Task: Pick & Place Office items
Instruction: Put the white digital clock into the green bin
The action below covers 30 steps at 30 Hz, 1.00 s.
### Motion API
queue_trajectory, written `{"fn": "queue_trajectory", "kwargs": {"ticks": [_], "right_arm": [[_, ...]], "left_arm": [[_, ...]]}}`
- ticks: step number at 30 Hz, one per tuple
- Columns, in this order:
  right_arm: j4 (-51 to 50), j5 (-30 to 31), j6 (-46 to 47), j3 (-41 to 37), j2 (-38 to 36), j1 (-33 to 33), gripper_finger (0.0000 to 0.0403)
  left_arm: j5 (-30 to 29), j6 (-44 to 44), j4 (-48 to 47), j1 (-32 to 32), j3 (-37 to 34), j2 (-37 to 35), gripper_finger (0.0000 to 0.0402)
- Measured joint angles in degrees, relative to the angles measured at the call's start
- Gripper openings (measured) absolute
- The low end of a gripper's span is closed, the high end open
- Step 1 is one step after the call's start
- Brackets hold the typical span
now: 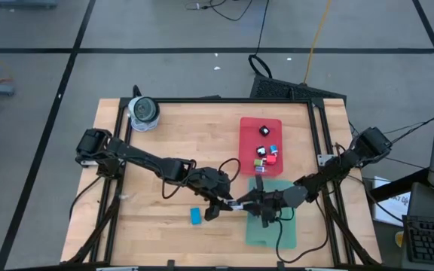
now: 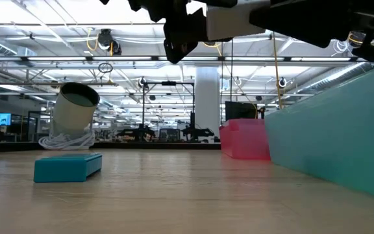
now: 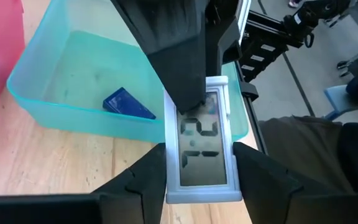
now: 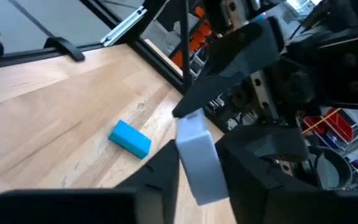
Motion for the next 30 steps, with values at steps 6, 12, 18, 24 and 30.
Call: {"fn": "queue_trajectory", "kwargs": {"ticks": [6,12,18,24,30], "right_arm": [[-2.1,-0.3,-0.5,0.0,0.0,0.0,0.0062],[-1.4,0.0,2.6,0.0,0.0,0.0,0.0068],[-1.7,0.5,11.7,-0.1,-1.3,-0.5,0.0054],[-5.2,-0.1,18.6,-0.1,-4.5,-0.5,0.0054],[-11.4,-0.1,29.3,-1.5,-11.3,-0.5,0.0055]], "left_arm": [[-0.1,-0.4,0.1,0.0,0.1,0.0,0.0157],[0.6,1.5,0.6,0.9,0.1,-0.3,0.0189],[5.7,4.3,-8.8,4.7,0.1,-4.0,0.0276],[1.5,5.5,-21.4,7.6,0.1,-7.6,0.0327],[-12.0,11.6,-21.4,4.1,0.1,-10.4,0.0350]]}}
